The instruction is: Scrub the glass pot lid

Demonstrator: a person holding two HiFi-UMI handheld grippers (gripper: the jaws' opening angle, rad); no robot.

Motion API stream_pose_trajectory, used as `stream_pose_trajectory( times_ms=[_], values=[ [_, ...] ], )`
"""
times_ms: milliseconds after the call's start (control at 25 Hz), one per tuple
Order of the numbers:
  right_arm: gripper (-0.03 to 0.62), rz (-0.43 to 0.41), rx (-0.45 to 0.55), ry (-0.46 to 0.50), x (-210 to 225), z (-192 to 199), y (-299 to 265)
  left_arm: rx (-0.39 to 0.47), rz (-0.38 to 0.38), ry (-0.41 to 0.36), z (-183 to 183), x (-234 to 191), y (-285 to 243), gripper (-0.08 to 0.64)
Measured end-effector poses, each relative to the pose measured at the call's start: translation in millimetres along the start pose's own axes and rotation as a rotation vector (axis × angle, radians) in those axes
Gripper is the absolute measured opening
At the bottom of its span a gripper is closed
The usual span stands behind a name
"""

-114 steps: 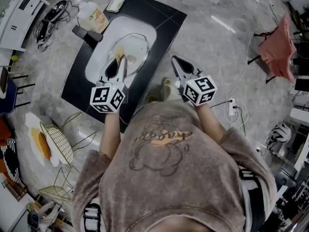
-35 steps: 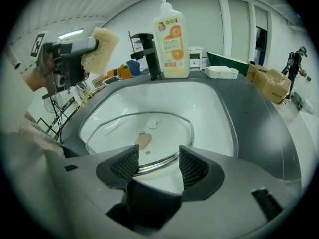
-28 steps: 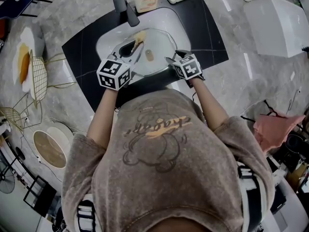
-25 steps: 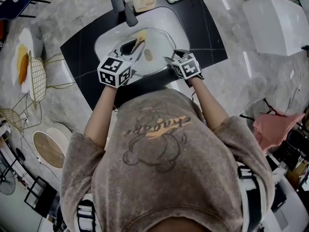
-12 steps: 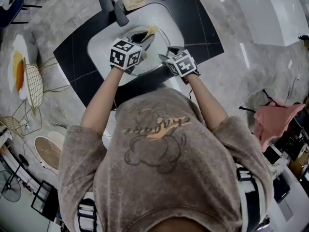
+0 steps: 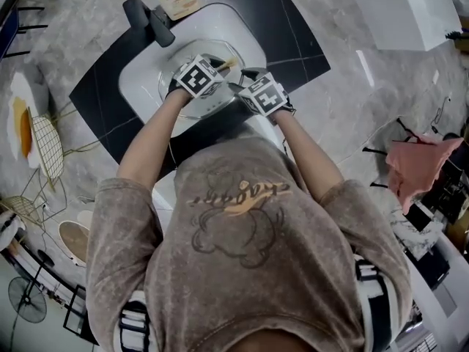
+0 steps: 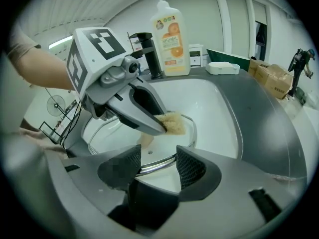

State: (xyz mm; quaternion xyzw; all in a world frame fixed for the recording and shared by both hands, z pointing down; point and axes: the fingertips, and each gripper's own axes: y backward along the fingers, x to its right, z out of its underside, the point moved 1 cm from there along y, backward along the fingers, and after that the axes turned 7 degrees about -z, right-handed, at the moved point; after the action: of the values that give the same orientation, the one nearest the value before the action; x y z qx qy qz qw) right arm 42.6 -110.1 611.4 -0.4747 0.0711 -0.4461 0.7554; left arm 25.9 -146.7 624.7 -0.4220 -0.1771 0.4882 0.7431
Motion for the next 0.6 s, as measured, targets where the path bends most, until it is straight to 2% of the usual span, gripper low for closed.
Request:
stream_pose_trajectory(
  times_ms=[360,600],
  values=[
    [0.221,0.0,-0.007,0.004,0,0,-2,-0.022,0.064,-0.026,2,15,-28,0.064],
    [0.221,-0.008,-0.016,0.0,1,1,-1,-0.009,0.048,-0.018,1,8,-35,0.064]
  ],
)
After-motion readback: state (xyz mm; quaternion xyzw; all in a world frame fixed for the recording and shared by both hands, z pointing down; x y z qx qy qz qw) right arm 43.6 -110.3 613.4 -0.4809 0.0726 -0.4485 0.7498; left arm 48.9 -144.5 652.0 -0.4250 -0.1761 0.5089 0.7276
